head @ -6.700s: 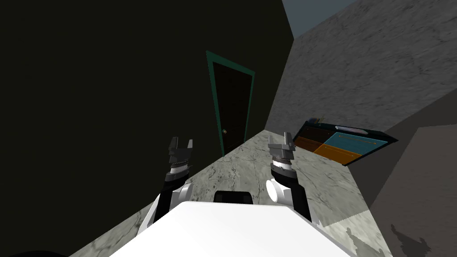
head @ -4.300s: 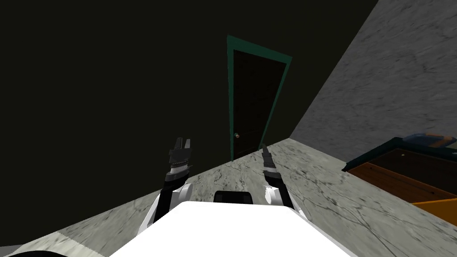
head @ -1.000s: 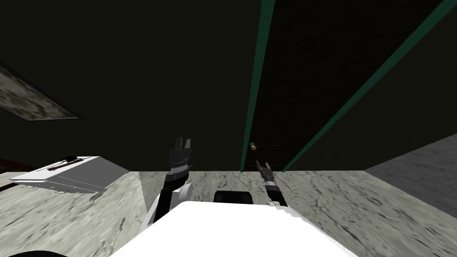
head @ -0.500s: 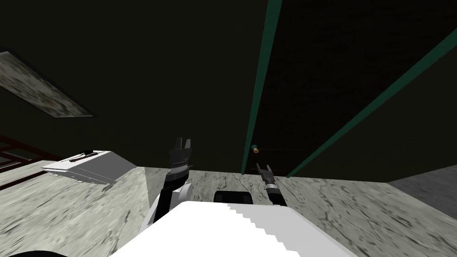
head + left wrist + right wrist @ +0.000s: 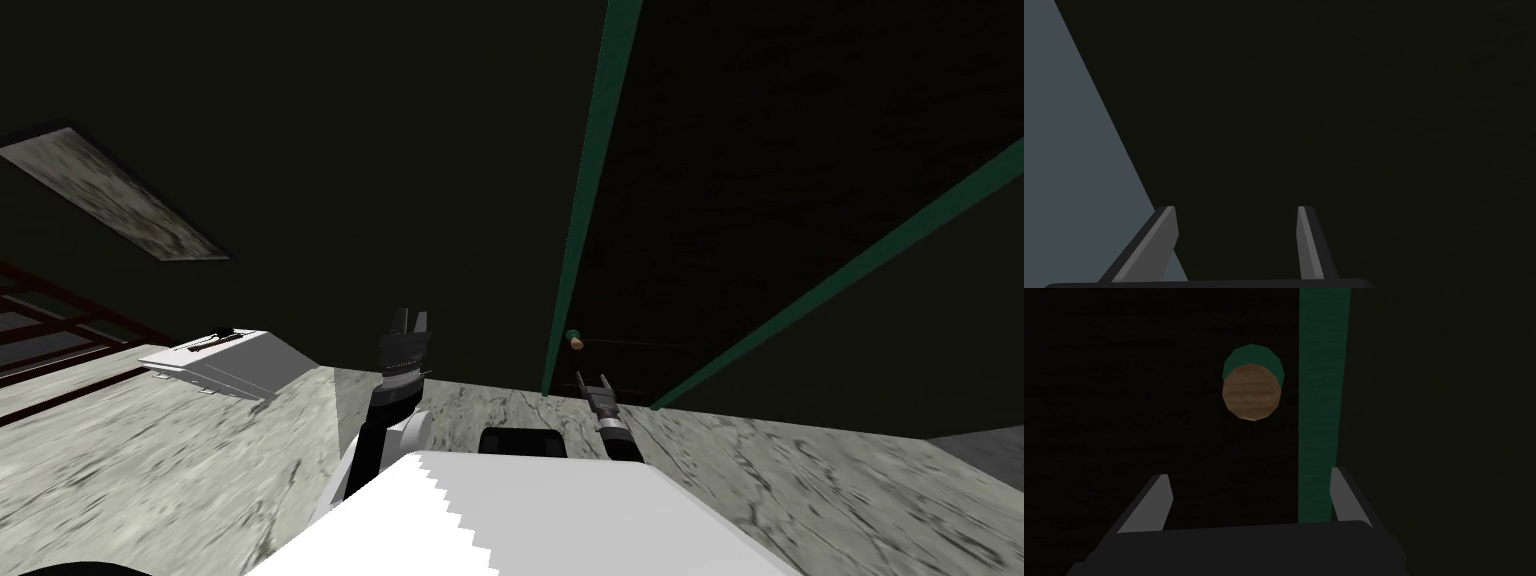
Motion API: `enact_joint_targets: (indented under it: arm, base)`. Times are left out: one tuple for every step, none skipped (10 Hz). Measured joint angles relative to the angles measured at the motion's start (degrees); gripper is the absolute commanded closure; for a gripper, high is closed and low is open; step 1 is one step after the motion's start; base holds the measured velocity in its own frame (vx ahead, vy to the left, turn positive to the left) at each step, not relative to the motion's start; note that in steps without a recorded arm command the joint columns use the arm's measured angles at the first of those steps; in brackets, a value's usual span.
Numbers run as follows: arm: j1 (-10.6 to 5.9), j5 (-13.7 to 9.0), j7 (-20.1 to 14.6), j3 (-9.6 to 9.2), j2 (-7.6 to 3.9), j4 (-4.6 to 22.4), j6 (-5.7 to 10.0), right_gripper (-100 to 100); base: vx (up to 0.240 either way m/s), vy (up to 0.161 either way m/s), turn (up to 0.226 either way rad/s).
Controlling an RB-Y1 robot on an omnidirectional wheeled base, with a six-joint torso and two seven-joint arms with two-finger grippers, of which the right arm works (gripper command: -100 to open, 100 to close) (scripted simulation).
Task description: Pull the door open
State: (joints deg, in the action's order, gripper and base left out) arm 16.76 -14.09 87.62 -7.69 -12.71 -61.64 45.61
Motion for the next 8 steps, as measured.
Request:
enact_joint_targets:
  arm:
    - [0.00,0.0,0.2,0.00,-0.01,0.0,0.02,-100]
    - [0.15,-0.4,-0.5,0.70,-0.83,0.8,0.43,-100]
    - [0.00,-0.8,-1.1,1.33,-1.36,1.4,0.76,-100]
    - [-0.19,-1.0,-1.6,1.72,-1.72,2.4,1.34,-100]
    - [0.26,-1.4,-2.3,2.30,-2.49,2.6,1.70,-100]
    - [0.00,-1.5,-2.7,2.61,-2.76,3.1,1.92,-100]
    - [-0.60,-1.7,-3.0,2.89,-3.00,4.4,2.44,-100]
    - [-0.50,-2.0,-3.7,3.43,-3.72,5.0,2.86,-100]
  base:
    - [0.105,0.107,0.252]
    - [0.183,0.130,0.169]
    - [0.166,0.076,0.054]
    - [0.156,0.037,0.141]
    - [0.111,0.019,0.066]
    - [0.072,0.019,0.044]
    - [0.094,0.021,0.149]
    - [0.164,-0.021,0.150]
